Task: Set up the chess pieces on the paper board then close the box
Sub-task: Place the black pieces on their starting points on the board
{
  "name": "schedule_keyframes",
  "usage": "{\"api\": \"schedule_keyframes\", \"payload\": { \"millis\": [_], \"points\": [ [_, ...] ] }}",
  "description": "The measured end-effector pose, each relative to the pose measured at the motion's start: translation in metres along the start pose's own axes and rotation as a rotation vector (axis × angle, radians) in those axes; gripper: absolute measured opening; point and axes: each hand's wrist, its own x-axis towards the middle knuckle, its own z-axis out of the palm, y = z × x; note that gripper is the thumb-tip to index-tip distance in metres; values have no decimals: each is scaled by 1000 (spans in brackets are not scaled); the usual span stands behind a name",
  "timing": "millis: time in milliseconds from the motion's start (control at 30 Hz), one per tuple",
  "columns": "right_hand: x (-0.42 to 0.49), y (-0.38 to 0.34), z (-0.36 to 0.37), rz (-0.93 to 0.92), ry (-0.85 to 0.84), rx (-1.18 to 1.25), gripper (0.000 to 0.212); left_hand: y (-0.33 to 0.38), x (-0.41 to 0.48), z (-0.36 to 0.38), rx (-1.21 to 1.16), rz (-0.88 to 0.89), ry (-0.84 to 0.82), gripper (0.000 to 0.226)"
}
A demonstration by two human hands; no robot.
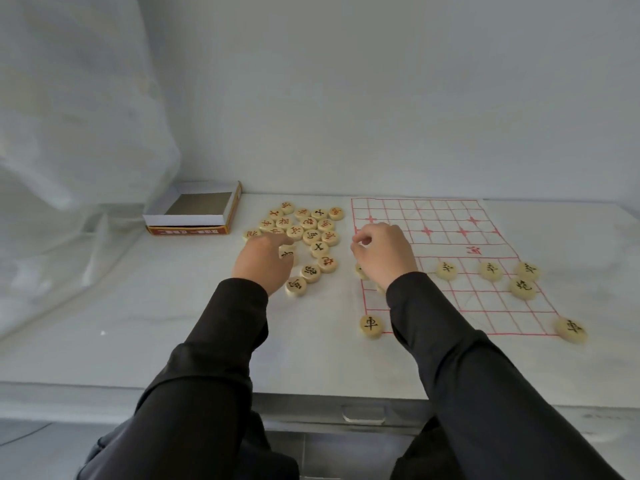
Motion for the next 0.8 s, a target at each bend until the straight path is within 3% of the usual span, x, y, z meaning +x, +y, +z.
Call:
{"api": "schedule_keyframes", "payload": {
  "millis": [167, 400, 567, 800],
  "points": [
    [0, -3, 10, -53, -52, -69, 23, -16, 13, -10, 137, 9, -54, 41],
    [0, -13, 18, -149, -201, -121, 27, -27, 24, -9, 325, -35, -333, 63],
    [-1, -20, 22, -195, -294, -198, 34, -28, 24, -15, 213, -26, -282, 60],
    [-1, -24, 28, -191, -312, -106, 41, -36, 24, -28, -5, -33, -265, 52]
  ]
}}
